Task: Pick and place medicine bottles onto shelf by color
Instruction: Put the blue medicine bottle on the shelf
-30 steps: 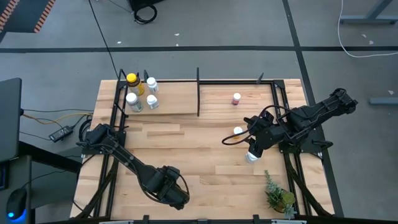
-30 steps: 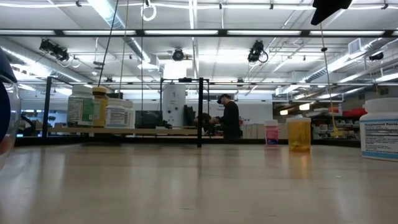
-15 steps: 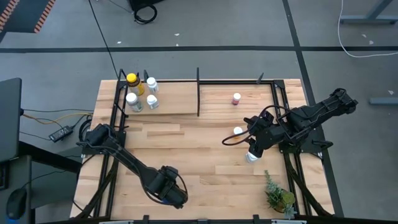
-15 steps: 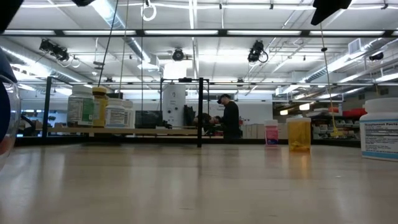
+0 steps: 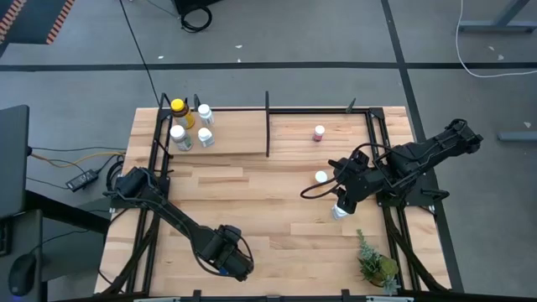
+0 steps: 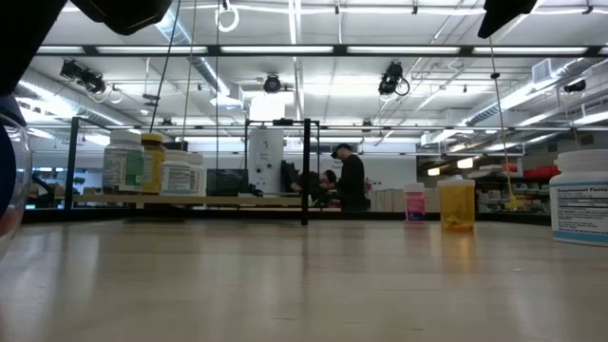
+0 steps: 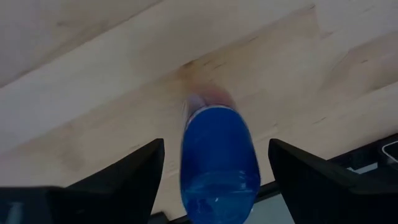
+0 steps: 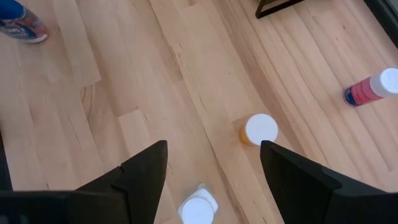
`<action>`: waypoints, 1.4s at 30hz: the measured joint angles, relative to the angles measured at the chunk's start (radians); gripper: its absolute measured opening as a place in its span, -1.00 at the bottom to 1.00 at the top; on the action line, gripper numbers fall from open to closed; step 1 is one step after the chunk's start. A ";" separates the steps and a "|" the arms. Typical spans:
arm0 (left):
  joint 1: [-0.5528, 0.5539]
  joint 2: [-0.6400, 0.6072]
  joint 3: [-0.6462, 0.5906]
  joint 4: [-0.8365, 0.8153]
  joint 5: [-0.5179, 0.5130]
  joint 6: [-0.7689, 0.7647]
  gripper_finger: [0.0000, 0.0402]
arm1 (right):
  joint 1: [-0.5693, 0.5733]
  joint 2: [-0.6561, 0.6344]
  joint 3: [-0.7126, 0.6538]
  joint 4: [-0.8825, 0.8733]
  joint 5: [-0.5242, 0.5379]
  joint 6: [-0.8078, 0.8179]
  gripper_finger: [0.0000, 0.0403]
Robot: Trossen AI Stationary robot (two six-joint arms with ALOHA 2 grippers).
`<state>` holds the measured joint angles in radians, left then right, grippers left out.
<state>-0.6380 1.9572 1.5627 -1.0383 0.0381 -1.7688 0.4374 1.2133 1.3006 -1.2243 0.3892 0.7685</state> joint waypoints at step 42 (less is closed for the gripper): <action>0.001 0.053 0.000 0.080 0.035 0.000 0.05 | 0.000 0.000 0.000 0.001 -0.006 0.028 0.31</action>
<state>-0.6373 2.0102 1.5627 -0.9580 0.0728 -1.7691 0.4370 1.2129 1.3006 -1.2236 0.3832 0.7963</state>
